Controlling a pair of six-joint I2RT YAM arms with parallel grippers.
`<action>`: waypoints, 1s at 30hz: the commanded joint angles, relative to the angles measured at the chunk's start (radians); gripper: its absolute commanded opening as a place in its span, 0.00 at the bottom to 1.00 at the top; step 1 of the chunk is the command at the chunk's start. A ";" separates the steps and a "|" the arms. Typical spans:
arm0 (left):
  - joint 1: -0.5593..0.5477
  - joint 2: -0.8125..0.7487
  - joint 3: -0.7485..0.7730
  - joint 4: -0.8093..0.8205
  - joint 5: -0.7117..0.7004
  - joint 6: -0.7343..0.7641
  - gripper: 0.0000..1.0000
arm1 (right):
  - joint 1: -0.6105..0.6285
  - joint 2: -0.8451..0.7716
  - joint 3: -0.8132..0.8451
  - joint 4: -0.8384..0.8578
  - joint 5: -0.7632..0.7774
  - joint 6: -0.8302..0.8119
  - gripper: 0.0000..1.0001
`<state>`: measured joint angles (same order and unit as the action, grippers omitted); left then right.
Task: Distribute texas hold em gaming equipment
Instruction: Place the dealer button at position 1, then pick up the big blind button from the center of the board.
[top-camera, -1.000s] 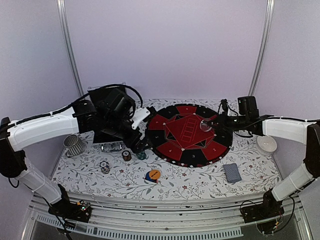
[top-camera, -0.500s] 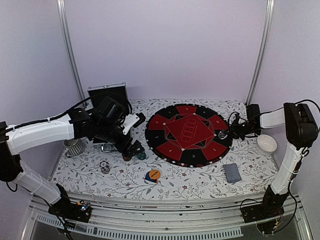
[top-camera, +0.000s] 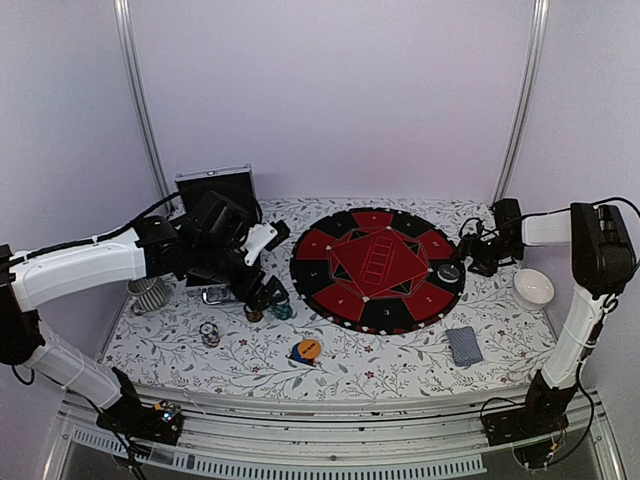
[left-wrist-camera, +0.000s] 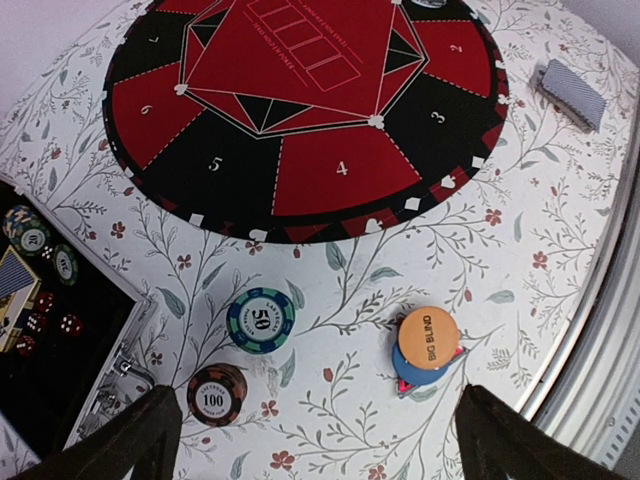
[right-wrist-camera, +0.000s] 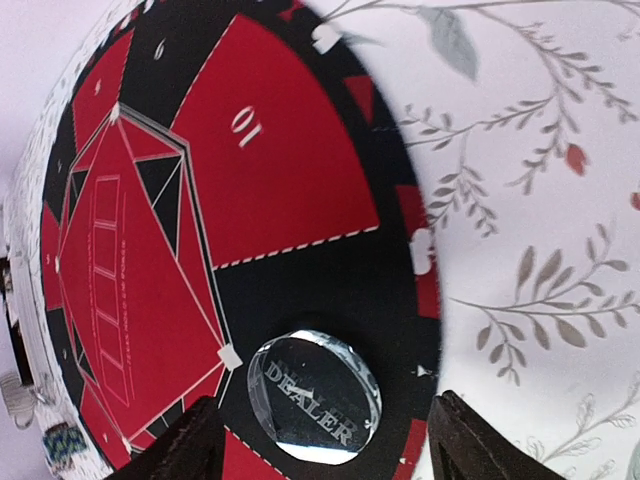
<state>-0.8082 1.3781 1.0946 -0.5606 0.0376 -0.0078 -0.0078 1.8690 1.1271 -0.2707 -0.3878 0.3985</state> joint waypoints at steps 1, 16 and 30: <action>0.013 -0.028 -0.008 0.013 0.012 0.009 0.98 | 0.024 -0.093 0.073 -0.137 0.213 -0.057 0.78; -0.075 -0.107 -0.107 0.030 0.001 -0.068 0.98 | 0.835 -0.191 0.124 -0.167 0.293 -0.066 0.88; -0.073 -0.039 -0.276 0.108 0.107 -0.149 0.83 | 0.877 0.085 0.001 0.330 -0.319 0.332 0.49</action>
<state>-0.8761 1.3109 0.8749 -0.4973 0.0887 -0.1230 0.8711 1.8992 1.1297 -0.0933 -0.5529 0.6308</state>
